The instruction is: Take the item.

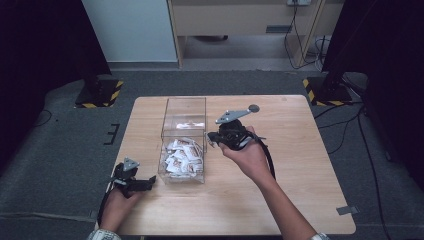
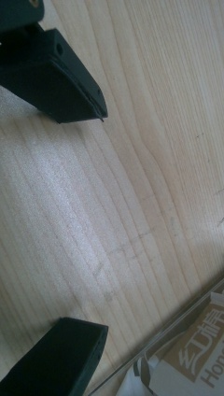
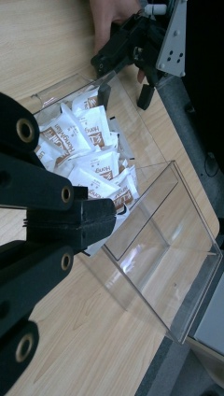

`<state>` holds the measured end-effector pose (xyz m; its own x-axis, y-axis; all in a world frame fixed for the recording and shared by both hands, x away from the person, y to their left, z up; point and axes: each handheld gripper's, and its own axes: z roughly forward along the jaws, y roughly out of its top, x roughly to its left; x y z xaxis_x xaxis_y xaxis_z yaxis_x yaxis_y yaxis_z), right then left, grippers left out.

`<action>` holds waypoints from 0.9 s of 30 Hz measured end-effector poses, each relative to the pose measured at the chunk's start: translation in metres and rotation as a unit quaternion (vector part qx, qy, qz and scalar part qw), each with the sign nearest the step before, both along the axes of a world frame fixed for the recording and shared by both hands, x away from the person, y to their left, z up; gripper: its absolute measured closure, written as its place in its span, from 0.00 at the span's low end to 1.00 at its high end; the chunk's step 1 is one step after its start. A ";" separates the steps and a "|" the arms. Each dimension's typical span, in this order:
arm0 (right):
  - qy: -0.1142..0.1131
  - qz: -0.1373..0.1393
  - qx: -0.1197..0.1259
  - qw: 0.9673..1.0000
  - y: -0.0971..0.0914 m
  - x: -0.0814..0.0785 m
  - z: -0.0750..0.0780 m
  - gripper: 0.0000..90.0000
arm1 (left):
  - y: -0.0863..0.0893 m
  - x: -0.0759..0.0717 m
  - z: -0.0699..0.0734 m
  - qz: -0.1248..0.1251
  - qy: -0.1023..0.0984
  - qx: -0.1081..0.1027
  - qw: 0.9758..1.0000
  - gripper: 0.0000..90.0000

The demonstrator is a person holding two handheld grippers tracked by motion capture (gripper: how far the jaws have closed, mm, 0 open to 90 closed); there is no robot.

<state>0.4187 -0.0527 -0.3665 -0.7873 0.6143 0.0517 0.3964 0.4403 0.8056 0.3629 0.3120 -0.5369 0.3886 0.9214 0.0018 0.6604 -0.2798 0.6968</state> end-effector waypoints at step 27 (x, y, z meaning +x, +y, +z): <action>0.008 -0.061 0.001 0.998 -0.060 0.013 -0.017 1.00 | 0.000 0.000 0.000 0.002 0.000 0.000 1.000 0.00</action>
